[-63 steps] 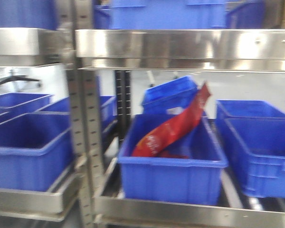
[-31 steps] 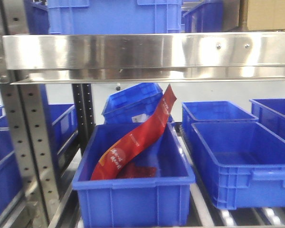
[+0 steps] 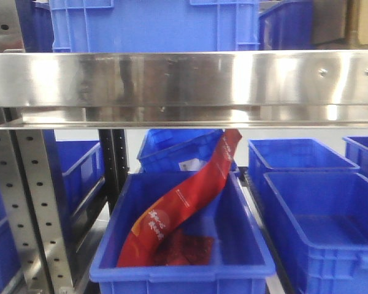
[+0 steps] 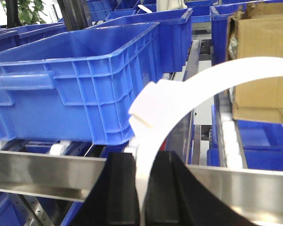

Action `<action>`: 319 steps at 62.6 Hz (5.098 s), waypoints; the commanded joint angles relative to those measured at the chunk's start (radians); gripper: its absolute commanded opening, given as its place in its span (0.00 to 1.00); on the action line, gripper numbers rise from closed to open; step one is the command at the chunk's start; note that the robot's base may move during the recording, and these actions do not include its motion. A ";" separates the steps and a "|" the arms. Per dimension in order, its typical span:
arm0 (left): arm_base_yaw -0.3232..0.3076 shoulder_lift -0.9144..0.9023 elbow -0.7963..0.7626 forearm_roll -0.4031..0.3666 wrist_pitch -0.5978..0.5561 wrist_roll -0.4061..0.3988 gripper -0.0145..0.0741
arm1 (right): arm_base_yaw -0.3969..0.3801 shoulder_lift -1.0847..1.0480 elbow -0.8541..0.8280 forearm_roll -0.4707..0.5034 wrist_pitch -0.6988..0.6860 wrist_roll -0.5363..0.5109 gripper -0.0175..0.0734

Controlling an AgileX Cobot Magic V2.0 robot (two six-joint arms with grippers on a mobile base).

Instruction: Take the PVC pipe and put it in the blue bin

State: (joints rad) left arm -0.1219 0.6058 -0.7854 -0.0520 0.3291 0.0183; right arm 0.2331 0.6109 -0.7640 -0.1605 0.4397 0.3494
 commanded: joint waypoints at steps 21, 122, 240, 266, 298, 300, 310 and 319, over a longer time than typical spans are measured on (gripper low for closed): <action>-0.004 -0.004 -0.002 -0.006 -0.032 0.001 0.04 | 0.001 -0.005 -0.003 -0.013 -0.028 -0.004 0.01; -0.004 0.006 -0.002 -0.008 -0.033 0.001 0.04 | 0.001 0.012 -0.005 -0.017 -0.064 -0.010 0.01; -0.350 0.961 -0.846 0.008 -0.126 0.008 0.37 | 0.170 0.854 -0.723 0.043 -0.096 -0.160 0.33; -0.350 0.847 -0.846 -0.036 0.060 0.004 0.04 | 0.170 0.778 -0.723 0.095 -0.037 -0.158 0.01; -0.350 0.381 -0.501 -0.042 0.012 0.004 0.04 | 0.170 0.426 -0.434 0.097 -0.141 -0.158 0.01; -0.350 0.344 -0.421 -0.053 -0.026 0.004 0.04 | 0.170 0.403 -0.393 0.104 -0.143 -0.158 0.01; -0.350 0.168 -0.109 -0.106 -0.170 0.002 0.04 | 0.170 0.288 -0.183 0.127 -0.205 -0.158 0.01; -0.350 0.027 0.115 -0.106 -0.249 0.001 0.04 | 0.170 0.199 -0.034 0.127 -0.290 -0.158 0.01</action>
State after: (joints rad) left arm -0.4675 0.7090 -0.7601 -0.1445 0.1512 0.0266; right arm 0.4017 0.8542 -0.8589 -0.0354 0.2213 0.1934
